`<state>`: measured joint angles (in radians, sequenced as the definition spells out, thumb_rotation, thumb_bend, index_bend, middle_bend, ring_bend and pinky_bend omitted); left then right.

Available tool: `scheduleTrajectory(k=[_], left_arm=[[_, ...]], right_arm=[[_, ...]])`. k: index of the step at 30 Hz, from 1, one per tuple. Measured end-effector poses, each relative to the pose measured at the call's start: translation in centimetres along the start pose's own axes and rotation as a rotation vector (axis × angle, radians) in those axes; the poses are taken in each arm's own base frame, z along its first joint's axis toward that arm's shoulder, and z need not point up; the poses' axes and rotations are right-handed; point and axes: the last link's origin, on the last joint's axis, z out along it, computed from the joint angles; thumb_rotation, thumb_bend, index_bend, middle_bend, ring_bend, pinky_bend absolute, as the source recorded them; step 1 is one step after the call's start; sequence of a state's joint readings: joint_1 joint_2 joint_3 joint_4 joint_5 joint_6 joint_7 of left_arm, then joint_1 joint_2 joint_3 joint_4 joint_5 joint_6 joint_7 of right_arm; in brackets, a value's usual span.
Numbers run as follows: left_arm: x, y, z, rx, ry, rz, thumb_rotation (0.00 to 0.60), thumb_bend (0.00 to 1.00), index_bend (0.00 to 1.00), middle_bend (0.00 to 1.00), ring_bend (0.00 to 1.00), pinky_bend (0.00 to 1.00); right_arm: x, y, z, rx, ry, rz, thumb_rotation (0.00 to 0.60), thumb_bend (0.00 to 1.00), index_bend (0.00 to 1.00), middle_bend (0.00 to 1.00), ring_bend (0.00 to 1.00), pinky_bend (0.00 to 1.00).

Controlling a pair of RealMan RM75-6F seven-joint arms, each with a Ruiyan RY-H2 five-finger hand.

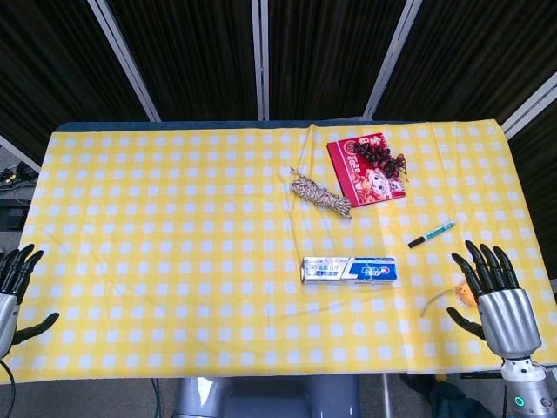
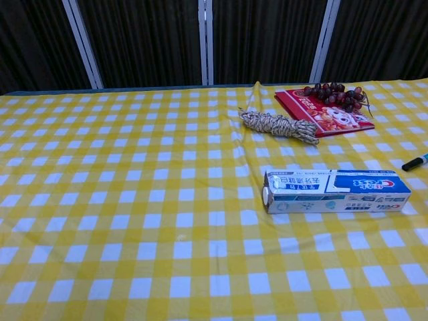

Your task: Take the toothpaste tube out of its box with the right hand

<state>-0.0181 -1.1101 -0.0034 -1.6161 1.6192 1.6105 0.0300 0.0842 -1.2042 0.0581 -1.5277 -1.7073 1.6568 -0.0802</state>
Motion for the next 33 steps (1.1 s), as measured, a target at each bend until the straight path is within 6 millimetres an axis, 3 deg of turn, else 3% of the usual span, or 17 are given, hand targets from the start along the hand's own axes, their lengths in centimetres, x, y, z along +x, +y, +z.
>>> scheduleTrajectory(k=[13, 21, 26, 33], left_arm=[[-0.2, 0.0, 0.2, 0.009, -0.005, 0.001, 0.6, 0.0, 0.0, 0.0, 0.0, 0.0], [-0.8, -0.3, 1.2, 0.034, -0.028, 0.013, 0.6, 0.0, 0.0, 0.0, 0.0, 0.0], [-1.2, -0.6, 1.6, 0.055, -0.044, 0.022, 0.6, 0.0, 0.0, 0.0, 0.0, 0.0], [-1.5, -0.9, 2.0, 0.072, -0.053, 0.024, 0.6, 0.0, 0.0, 0.0, 0.0, 0.0]], right_arm=[[-2.0, -0.4, 1.3, 0.023, -0.116, 0.037, 0.6, 0.0, 0.11, 0.0, 0.0, 0.0], [-5.4, -2.0, 6.1, 0.115, -0.327, 0.028, 0.6, 0.0, 0.06, 0.02, 0.0, 0.01], [-7.8, -4.0, 9.4, 0.174, -0.443, 0.009, 0.6, 0.0, 0.07, 0.06, 0.02, 0.11], [-10.7, -7.4, 13.0, 0.219, -0.522, 0.003, 0.6, 0.0, 0.14, 0.17, 0.13, 0.22]])
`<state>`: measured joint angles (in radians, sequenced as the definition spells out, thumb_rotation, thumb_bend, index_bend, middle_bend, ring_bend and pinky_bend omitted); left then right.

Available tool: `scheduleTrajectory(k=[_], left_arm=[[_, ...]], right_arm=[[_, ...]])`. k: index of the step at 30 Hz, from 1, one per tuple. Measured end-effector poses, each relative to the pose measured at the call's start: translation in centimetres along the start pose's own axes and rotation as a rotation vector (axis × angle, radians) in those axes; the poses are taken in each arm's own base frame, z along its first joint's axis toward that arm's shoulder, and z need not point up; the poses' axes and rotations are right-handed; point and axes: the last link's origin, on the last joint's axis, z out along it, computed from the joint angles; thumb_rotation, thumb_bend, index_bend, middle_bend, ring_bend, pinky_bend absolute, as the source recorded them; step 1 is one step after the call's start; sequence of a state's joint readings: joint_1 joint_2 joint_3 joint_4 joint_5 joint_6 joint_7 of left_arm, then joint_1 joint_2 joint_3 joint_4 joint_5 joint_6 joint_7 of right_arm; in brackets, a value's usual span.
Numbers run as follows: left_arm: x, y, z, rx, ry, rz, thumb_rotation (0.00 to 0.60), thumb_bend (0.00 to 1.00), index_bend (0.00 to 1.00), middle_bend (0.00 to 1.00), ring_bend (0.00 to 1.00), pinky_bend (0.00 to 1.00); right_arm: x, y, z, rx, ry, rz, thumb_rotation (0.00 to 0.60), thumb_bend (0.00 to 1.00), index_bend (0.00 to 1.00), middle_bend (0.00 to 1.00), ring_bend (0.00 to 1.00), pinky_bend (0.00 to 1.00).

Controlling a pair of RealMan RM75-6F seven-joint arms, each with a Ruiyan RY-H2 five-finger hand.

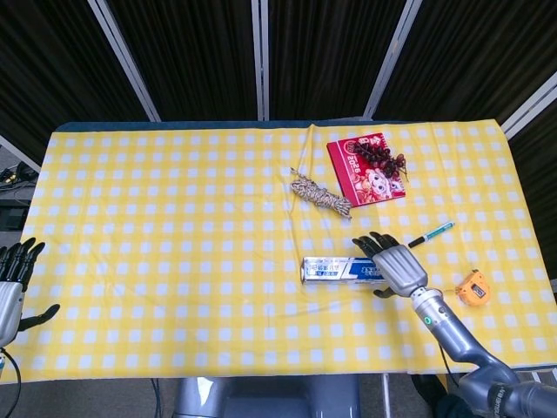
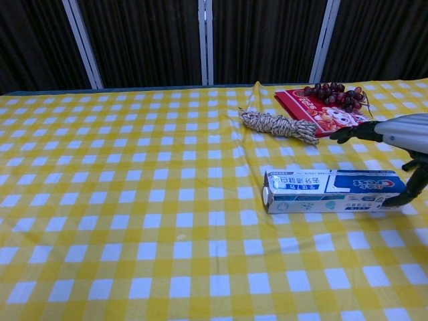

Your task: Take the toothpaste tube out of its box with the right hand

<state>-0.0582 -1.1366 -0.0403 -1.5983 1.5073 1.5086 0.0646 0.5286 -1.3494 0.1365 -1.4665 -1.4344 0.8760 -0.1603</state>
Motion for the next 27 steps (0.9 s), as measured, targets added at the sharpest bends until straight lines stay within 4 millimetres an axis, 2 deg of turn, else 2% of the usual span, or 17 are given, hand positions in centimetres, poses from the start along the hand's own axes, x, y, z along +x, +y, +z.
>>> scheduleTrajectory(k=[8, 14, 19, 27], left_arm=[[0.0, -0.1, 0.1, 0.002, -0.003, -0.003, 0.6, 0.0, 0.0, 0.0, 0.0, 0.0], [-0.2, 0.0, 0.1, 0.0, -0.008, 0.002, 0.6, 0.0, 0.0, 0.0, 0.0, 0.0], [-0.2, 0.0, 0.1, 0.003, -0.009, 0.003, 0.6, 0.0, 0.0, 0.0, 0.0, 0.0], [-0.3, 0.1, 0.2, 0.004, -0.012, 0.004, 0.6, 0.0, 0.0, 0.0, 0.0, 0.0]], right_arm=[[-0.8, -0.6, 2.3, -0.03, -0.022, 0.002, 0.6, 0.01, 0.24, 0.3, 0.27, 0.36], [-1.1, -1.3, 3.0, -0.022, -0.026, 0.016, 0.6, 0.14, 0.36, 0.42, 0.37, 0.47], [-1.0, -1.7, 3.1, -0.015, -0.007, 0.038, 0.6, 0.22, 0.4, 0.46, 0.4, 0.48], [-0.3, -2.1, 2.7, 0.014, 0.032, 0.098, 0.6, 0.25, 0.41, 0.46, 0.4, 0.48]])
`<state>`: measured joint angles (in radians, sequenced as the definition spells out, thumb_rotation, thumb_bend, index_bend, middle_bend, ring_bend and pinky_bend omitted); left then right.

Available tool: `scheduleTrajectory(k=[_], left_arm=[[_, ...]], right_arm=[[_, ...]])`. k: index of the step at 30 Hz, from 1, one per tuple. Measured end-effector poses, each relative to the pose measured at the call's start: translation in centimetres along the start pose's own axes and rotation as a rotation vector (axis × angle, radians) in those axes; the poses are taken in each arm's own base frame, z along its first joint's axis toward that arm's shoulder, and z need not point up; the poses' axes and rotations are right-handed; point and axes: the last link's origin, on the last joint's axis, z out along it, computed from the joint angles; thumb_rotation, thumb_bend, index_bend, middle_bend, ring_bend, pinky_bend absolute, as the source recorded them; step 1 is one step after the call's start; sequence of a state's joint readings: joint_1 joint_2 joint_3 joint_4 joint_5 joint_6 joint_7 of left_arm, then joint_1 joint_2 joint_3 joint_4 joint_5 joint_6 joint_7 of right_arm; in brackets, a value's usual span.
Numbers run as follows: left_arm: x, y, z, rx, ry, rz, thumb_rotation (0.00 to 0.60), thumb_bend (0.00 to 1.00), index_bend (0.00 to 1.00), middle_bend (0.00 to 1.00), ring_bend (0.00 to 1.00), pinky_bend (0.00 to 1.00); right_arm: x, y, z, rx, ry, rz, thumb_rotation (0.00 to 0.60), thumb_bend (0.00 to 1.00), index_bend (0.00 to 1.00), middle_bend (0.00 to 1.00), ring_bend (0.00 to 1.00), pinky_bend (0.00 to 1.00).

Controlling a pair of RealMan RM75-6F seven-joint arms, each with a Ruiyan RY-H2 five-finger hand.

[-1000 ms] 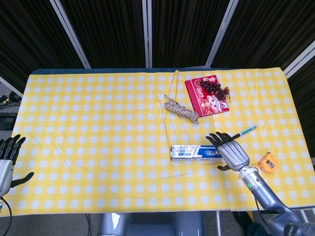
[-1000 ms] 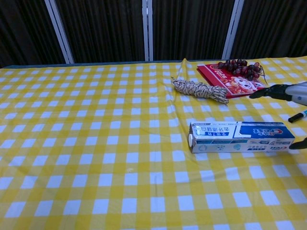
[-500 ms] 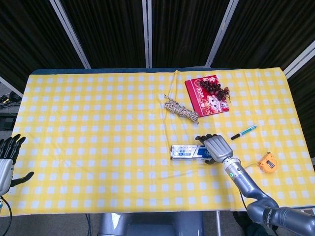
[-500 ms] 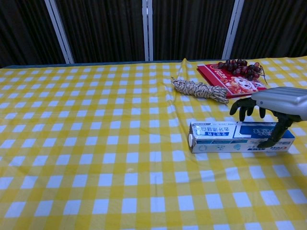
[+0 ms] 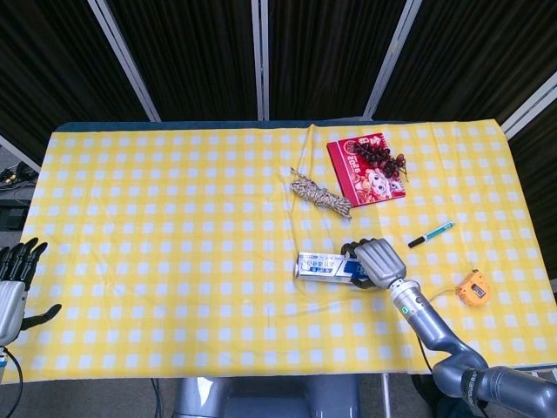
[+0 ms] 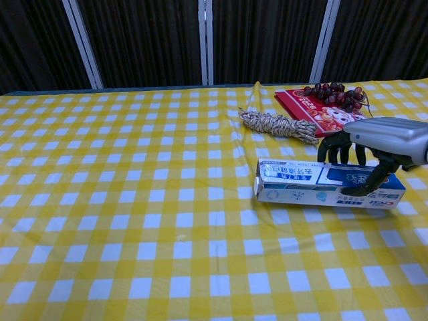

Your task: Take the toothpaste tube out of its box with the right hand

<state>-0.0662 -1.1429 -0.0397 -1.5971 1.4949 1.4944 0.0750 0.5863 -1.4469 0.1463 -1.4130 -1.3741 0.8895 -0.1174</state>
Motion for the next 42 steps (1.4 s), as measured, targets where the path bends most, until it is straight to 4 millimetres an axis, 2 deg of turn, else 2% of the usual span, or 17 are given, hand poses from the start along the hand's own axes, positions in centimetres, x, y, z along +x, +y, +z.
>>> scheduleTrajectory(k=[7, 13, 19, 24, 32, 37, 42], left_arm=[[0.2, 0.0, 0.0, -0.001, 0.004, -0.008, 0.6, 0.0, 0.0, 0.0, 0.0, 0.0], [0.5, -0.1, -0.2, -0.004, 0.014, -0.021, 0.6, 0.0, 0.0, 0.0, 0.0, 0.0], [0.7, -0.2, -0.3, -0.006, 0.016, -0.029, 0.6, 0.0, 0.0, 0.0, 0.0, 0.0], [0.8, -0.1, -0.3, -0.009, 0.013, -0.035, 0.6, 0.0, 0.0, 0.0, 0.0, 0.0], [0.7, 0.0, -0.4, -0.019, 0.008, -0.036, 0.6, 0.0, 0.0, 0.0, 0.0, 0.0], [0.8, 0.0, -0.5, -0.02, 0.009, -0.039, 0.6, 0.0, 0.0, 0.0, 0.0, 0.0], [0.8, 0.0, -0.5, -0.022, 0.008, -0.037, 0.6, 0.0, 0.0, 0.0, 0.0, 0.0]], right_arm=[[2.8, -1.1, -1.0, 0.074, 0.102, 0.005, 0.6, 0.29, 0.42, 0.46, 0.4, 0.48], [5.9, -2.3, -1.7, 0.128, 0.197, -0.139, 0.6, 0.29, 0.42, 0.46, 0.4, 0.48], [9.0, -3.9, -2.1, 0.158, 0.303, -0.417, 0.6, 0.32, 0.44, 0.48, 0.4, 0.48], [11.7, -5.3, -2.4, 0.184, 0.427, -0.768, 0.6, 0.32, 0.45, 0.48, 0.4, 0.48], [14.6, -7.8, -3.1, 0.257, 0.633, -1.317, 0.6, 0.34, 0.46, 0.47, 0.4, 0.37], [15.7, -8.6, -3.4, 0.269, 0.719, -1.486, 0.6, 0.36, 0.46, 0.47, 0.38, 0.32], [17.0, -8.3, -3.5, 0.246, 0.754, -1.571, 0.6, 0.37, 0.46, 0.47, 0.36, 0.28]])
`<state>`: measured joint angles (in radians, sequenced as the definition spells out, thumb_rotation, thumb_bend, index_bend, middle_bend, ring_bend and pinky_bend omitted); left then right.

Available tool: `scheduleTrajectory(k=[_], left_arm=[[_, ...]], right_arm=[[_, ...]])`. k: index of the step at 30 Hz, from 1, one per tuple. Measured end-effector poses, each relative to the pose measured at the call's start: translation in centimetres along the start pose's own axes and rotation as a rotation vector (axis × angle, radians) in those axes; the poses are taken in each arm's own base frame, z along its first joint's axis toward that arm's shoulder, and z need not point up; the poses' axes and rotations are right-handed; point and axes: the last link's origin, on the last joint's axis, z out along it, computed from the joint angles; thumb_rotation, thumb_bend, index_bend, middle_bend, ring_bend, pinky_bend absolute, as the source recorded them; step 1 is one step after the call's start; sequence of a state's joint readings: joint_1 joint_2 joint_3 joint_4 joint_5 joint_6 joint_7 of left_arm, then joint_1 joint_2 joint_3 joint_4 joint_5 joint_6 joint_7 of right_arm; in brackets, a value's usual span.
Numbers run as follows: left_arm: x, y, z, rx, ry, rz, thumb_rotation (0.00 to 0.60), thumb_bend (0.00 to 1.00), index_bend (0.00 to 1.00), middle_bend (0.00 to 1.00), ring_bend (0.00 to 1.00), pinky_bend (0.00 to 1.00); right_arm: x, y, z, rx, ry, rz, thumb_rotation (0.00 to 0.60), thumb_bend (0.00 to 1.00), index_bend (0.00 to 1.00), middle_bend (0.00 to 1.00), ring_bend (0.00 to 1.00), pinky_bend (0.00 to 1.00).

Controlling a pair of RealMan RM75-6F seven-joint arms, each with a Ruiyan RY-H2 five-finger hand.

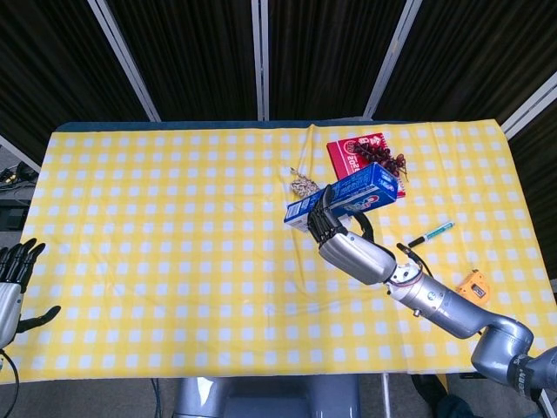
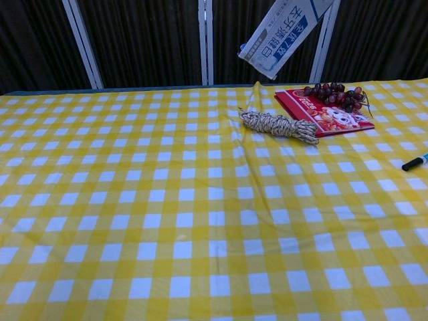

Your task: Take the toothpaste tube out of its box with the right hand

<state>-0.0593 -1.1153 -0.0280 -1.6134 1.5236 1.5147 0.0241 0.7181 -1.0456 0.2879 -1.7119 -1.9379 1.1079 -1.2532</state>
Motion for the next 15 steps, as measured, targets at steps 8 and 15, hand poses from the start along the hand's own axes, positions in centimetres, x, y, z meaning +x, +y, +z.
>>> scheduleTrajectory(k=[8, 15], left_arm=[[-0.2, 0.2, 0.0, -0.002, -0.003, 0.008, 0.6, 0.0, 0.0, 0.0, 0.0, 0.0], [-0.3, 0.3, 0.0, -0.004, -0.005, 0.011, 0.6, 0.0, 0.0, 0.0, 0.0, 0.0]], right_arm=[[-1.3, 1.7, -0.5, 0.044, -0.019, -0.148, 0.6, 0.37, 0.46, 0.44, 0.33, 0.24], [-1.7, 1.9, -1.3, 0.087, -0.055, -0.185, 0.6, 0.37, 0.46, 0.33, 0.2, 0.17]])
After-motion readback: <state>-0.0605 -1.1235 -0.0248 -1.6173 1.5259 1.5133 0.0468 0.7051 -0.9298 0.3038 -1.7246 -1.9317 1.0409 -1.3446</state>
